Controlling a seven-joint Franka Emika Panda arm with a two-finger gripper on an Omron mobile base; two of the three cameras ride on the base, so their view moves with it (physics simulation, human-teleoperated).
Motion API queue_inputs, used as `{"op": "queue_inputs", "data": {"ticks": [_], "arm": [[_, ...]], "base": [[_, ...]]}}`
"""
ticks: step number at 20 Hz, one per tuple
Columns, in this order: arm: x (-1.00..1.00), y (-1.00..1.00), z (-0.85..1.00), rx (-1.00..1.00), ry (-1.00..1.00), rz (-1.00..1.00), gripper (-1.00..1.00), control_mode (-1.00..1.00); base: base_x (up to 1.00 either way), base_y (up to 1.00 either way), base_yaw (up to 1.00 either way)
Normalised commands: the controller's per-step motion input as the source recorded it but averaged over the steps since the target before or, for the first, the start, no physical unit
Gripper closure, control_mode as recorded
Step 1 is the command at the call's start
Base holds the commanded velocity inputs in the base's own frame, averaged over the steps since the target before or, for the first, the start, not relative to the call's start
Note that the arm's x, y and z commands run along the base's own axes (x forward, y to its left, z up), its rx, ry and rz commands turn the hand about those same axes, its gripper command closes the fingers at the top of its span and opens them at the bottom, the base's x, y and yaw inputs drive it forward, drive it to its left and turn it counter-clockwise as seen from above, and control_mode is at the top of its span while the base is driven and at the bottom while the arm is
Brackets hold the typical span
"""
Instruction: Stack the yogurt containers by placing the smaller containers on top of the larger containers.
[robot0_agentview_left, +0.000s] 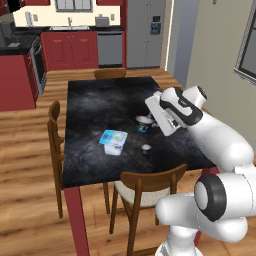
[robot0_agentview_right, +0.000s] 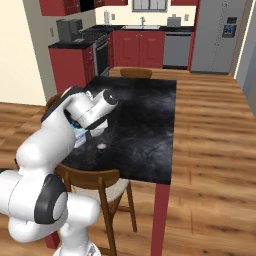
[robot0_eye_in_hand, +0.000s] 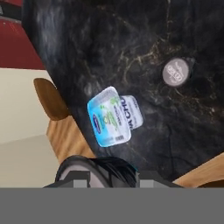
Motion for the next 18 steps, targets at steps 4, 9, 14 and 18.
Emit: {"op": "queue_inputs", "data": {"ticks": [4,9,14,18], "arm": [[0.00,0.18,-0.19,0.00,-0.08,0.06,1.00,-1.00],[0.00,0.19,-0.16,0.00,-0.06,0.04,1.00,-1.00],[0.04,0.25,-0.13,0.00,-0.02,0.04,1.00,-1.00],[0.14,0.29,-0.08,0.00,-0.01,0.02,1.00,-1.00]], "base": [[0.00,0.00,0.00],[0.00,0.00,0.00],[0.00,0.00,0.00],[0.00,0.00,0.00]]}}
